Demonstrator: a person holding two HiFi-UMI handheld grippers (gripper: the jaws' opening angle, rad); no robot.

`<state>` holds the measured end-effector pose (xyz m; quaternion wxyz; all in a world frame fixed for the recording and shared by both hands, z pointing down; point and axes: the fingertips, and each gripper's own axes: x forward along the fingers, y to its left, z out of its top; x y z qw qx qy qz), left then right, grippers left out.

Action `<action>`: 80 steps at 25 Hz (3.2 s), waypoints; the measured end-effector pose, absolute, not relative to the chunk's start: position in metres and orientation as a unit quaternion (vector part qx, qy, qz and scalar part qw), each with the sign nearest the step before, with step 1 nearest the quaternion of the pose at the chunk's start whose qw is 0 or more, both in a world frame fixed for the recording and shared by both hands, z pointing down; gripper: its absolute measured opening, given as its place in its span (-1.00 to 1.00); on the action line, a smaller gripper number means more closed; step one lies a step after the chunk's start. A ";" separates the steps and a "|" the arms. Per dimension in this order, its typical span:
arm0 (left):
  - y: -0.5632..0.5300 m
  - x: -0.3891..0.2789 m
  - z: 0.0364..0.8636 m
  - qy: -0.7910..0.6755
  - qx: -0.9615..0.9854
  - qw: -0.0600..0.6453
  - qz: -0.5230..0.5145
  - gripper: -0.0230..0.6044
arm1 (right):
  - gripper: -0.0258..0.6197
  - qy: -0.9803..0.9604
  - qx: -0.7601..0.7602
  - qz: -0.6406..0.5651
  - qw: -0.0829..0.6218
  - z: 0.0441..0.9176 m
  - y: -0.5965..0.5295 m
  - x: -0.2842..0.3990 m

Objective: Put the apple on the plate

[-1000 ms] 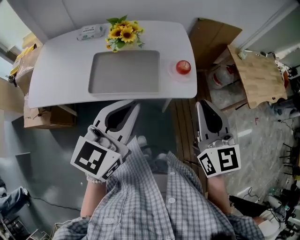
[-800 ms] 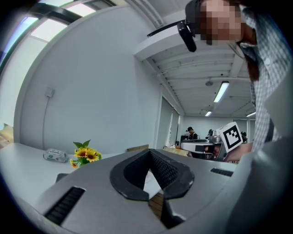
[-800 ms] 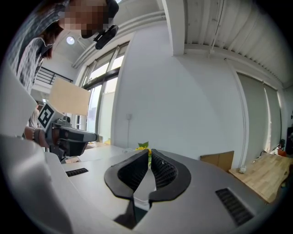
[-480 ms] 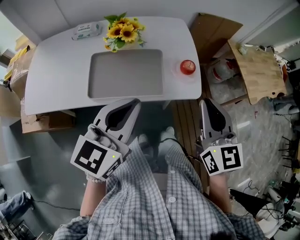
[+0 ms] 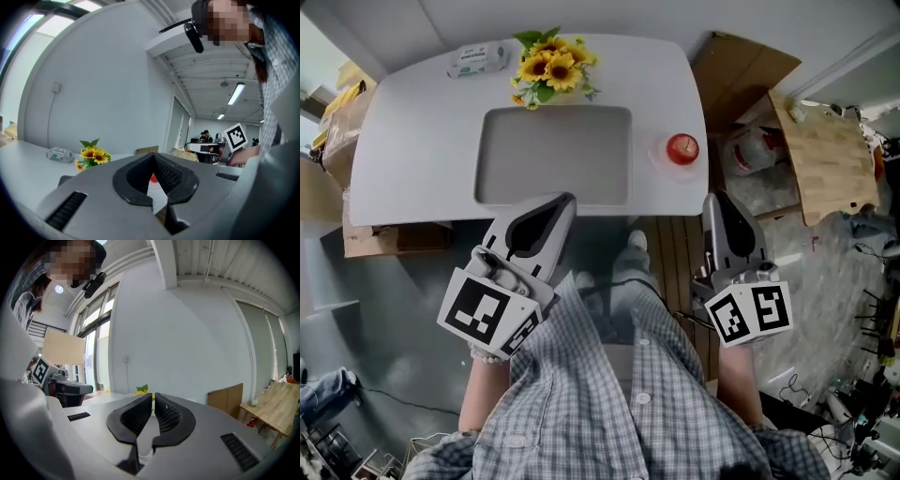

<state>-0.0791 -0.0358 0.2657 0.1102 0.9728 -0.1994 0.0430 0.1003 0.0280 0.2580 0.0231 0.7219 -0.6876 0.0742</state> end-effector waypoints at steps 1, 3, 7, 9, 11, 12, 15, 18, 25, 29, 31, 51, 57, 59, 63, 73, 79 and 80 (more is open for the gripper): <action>-0.039 -0.075 0.266 -0.202 0.972 0.110 0.044 -0.90 | -0.82 -0.688 0.721 0.071 0.030 0.260 0.024 0.105; -0.045 -0.064 0.266 -0.206 0.971 0.109 0.047 -0.90 | -0.82 -0.692 0.718 0.063 0.048 0.263 0.018 0.114; -0.058 -0.035 0.264 -0.210 0.970 0.113 0.050 -0.90 | -0.82 -0.702 0.706 0.056 0.070 0.264 0.003 0.135; -0.063 -0.019 0.263 -0.209 0.970 0.114 0.052 -0.90 | -0.82 -0.707 0.702 0.056 0.072 0.264 -0.007 0.146; -0.067 -0.004 0.265 -0.208 0.970 0.117 0.055 -0.90 | -0.82 -0.711 0.697 0.057 0.075 0.264 -0.014 0.156; -0.069 0.003 0.266 -0.207 0.969 0.119 0.056 -0.90 | -0.82 -0.712 0.695 0.057 0.077 0.265 -0.018 0.161; -0.079 0.022 0.271 -0.210 0.968 0.125 0.062 -0.90 | -0.82 -0.716 0.690 0.059 0.086 0.270 -0.028 0.177; -0.087 0.041 0.273 -0.214 0.966 0.130 0.065 -0.90 | -0.82 -0.719 0.686 0.066 0.090 0.276 -0.038 0.194; -0.103 0.075 0.287 -0.228 0.959 0.150 0.079 -0.90 | -0.82 -0.732 0.669 0.083 0.098 0.289 -0.059 0.225; -0.108 0.091 0.296 -0.241 0.953 0.161 0.086 -0.90 | -0.82 -0.740 0.657 0.096 0.111 0.301 -0.068 0.240; -0.111 0.097 0.301 -0.252 0.949 0.166 0.088 -0.90 | -0.82 -0.743 0.650 0.102 0.120 0.308 -0.073 0.247; -0.119 0.139 0.401 -0.299 0.896 0.281 0.169 -0.90 | -0.82 -0.782 0.572 0.168 0.184 0.391 -0.105 0.273; -0.121 0.150 0.435 -0.301 0.876 0.307 0.218 -0.90 | -0.82 -0.779 0.561 0.199 0.199 0.417 -0.105 0.278; -0.121 0.153 0.445 -0.304 0.868 0.317 0.232 -0.89 | -0.82 -0.777 0.558 0.209 0.204 0.426 -0.105 0.280; -0.120 0.156 0.467 -0.314 0.848 0.337 0.263 -0.89 | -0.82 -0.766 0.562 0.228 0.215 0.443 -0.107 0.286; -0.116 0.166 0.497 -0.313 0.821 0.362 0.312 -0.81 | -0.82 -0.751 0.553 0.287 0.216 0.475 -0.105 0.291; -0.108 0.169 0.508 -0.314 0.807 0.381 0.324 -0.57 | -0.82 -0.745 0.545 0.311 0.225 0.492 -0.097 0.294; -0.108 0.168 0.509 -0.315 0.804 0.386 0.324 -0.54 | -0.82 -0.743 0.545 0.315 0.226 0.494 -0.096 0.294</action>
